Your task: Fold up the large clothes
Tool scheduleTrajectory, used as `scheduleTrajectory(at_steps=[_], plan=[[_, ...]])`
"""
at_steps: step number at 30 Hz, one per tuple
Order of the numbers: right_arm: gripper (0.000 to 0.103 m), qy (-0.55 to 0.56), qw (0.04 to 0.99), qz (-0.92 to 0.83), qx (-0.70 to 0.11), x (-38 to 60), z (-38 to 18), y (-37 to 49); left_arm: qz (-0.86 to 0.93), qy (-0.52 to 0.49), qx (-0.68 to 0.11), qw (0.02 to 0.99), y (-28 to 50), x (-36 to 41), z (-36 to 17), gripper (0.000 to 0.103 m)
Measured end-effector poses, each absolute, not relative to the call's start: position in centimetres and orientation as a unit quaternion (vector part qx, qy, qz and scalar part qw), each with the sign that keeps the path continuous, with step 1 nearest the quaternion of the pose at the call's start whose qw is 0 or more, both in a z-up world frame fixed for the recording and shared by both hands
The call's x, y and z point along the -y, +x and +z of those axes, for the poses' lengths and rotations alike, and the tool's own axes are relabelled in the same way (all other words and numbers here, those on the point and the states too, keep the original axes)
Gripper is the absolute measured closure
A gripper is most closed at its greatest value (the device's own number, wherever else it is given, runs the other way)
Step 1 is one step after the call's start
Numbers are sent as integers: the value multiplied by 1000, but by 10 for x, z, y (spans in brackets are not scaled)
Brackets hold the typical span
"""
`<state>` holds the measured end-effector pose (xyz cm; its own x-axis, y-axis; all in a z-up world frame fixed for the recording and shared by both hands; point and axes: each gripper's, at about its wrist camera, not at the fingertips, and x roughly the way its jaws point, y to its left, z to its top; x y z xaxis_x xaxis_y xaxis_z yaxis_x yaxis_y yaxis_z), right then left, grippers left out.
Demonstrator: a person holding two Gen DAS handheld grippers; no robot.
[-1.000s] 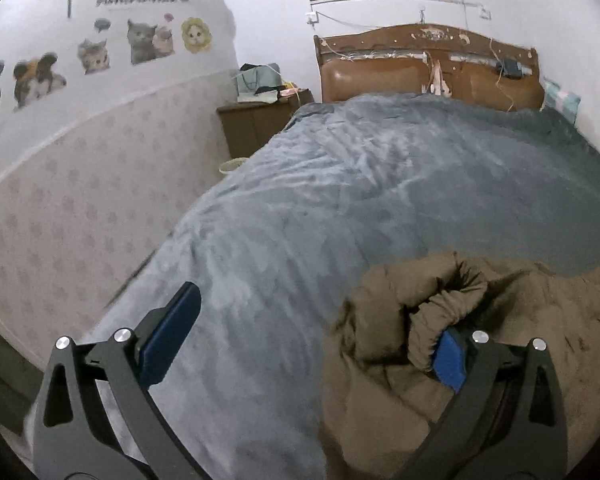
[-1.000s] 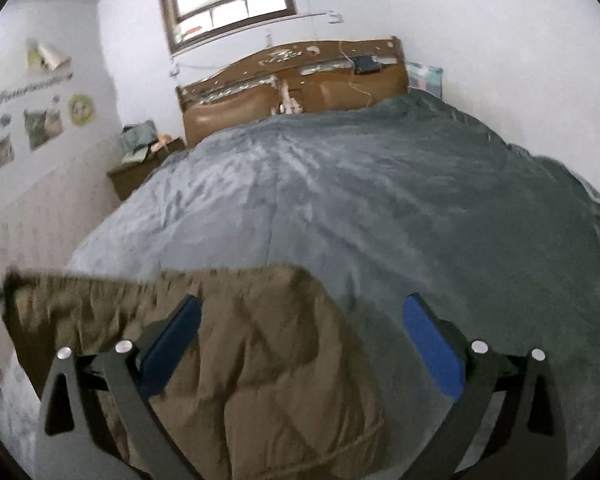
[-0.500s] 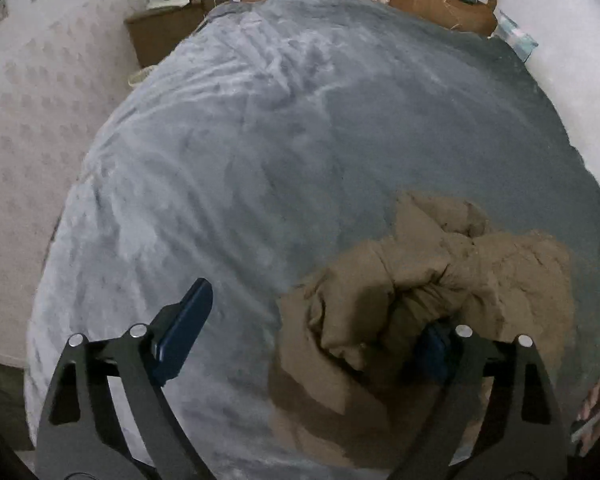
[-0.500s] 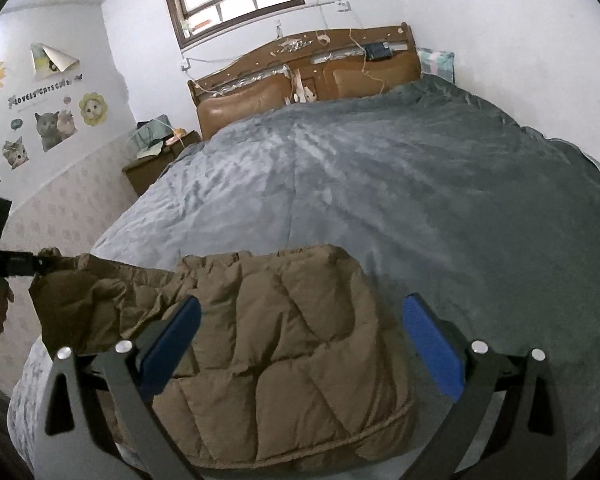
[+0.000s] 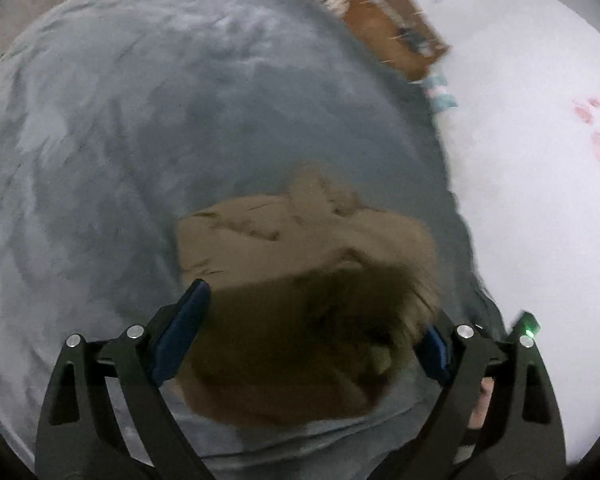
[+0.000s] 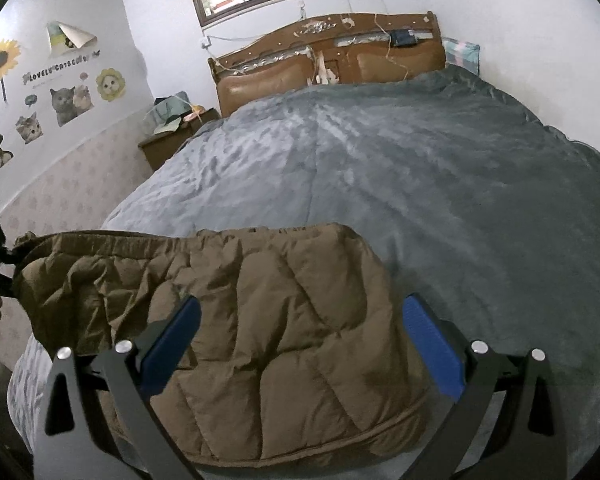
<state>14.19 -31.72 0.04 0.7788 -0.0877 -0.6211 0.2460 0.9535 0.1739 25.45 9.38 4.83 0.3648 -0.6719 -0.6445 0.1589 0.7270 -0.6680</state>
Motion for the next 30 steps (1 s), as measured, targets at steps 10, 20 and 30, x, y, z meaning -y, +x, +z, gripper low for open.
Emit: scheduleTrajectory(at_steps=[10, 20, 30], plan=[[2, 112, 934, -88, -328, 309, -6, 140, -116, -89, -416, 898, 213, -66, 67, 8], [2, 53, 945, -141, -289, 282, -44, 155, 22, 95, -311, 945, 191, 22, -7, 3], [2, 65, 937, -169, -300, 320, -103, 228, 67, 96, -315, 942, 287, 44, -48, 3]])
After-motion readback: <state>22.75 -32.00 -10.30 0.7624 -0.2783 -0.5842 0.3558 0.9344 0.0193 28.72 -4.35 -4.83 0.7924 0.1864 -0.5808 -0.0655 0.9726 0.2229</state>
